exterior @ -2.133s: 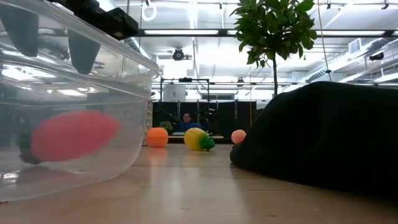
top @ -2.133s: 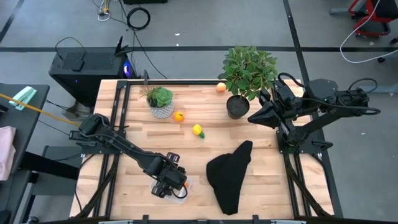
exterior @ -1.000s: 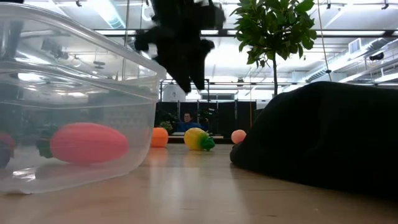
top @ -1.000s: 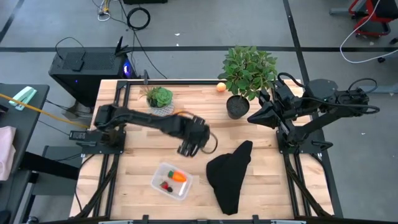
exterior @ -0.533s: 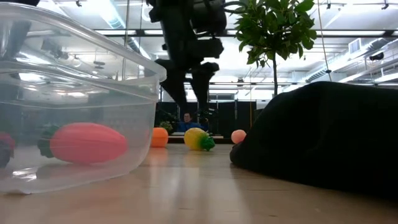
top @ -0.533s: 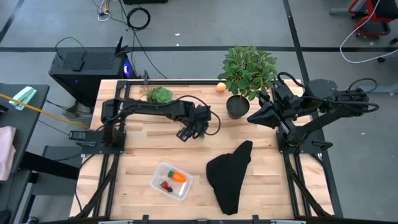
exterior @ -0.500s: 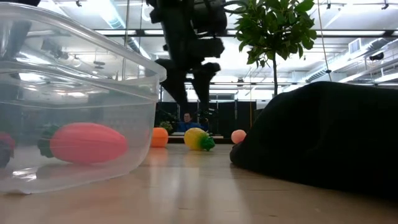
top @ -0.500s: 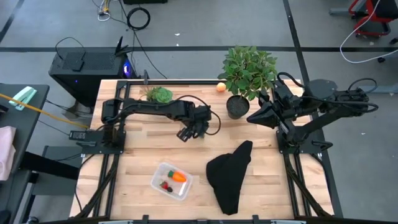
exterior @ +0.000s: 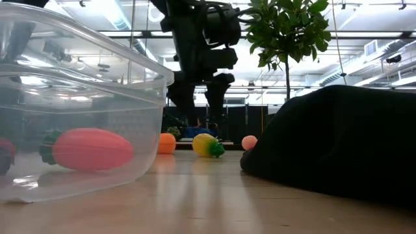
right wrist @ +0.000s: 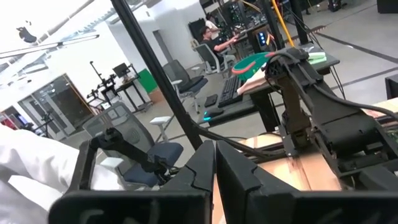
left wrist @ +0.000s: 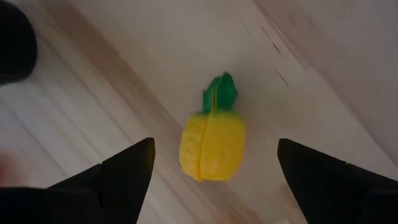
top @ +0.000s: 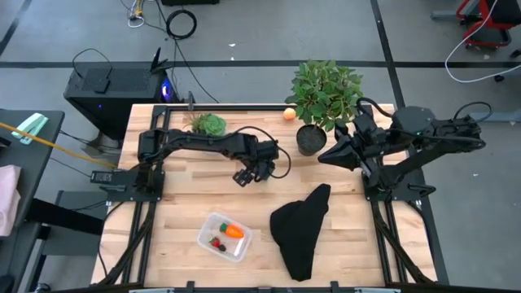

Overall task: Pick and placing Produce into tupperware
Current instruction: Put the pineapple into the transparent bin

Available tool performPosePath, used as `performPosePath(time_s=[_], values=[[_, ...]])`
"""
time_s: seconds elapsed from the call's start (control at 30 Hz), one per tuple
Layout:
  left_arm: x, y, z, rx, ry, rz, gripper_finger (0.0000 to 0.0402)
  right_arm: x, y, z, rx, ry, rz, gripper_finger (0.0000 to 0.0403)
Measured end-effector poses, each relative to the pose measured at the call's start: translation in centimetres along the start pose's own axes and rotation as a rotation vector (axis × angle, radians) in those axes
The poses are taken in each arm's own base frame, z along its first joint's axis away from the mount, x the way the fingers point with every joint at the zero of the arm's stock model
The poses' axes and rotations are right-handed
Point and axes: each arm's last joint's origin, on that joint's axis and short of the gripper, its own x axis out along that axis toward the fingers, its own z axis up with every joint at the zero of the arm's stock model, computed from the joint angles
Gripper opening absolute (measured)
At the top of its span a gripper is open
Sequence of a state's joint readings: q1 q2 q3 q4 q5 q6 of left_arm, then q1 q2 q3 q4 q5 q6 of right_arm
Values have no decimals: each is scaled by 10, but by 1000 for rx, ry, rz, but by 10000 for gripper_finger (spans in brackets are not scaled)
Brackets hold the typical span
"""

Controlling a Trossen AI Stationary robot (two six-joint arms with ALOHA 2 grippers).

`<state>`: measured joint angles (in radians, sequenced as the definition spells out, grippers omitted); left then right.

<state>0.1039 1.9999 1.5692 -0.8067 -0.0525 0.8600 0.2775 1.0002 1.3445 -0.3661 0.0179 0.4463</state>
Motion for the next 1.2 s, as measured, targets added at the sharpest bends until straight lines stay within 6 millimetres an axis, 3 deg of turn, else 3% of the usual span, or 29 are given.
performPosePath(time_s=[0.47,1.2], values=[[35,-6,3,6,58,-37,348,-2,1,1,22,-7,4,23],[39,1,-3,-18,36,-43,348,-2,1,1,23,-10,6,23]])
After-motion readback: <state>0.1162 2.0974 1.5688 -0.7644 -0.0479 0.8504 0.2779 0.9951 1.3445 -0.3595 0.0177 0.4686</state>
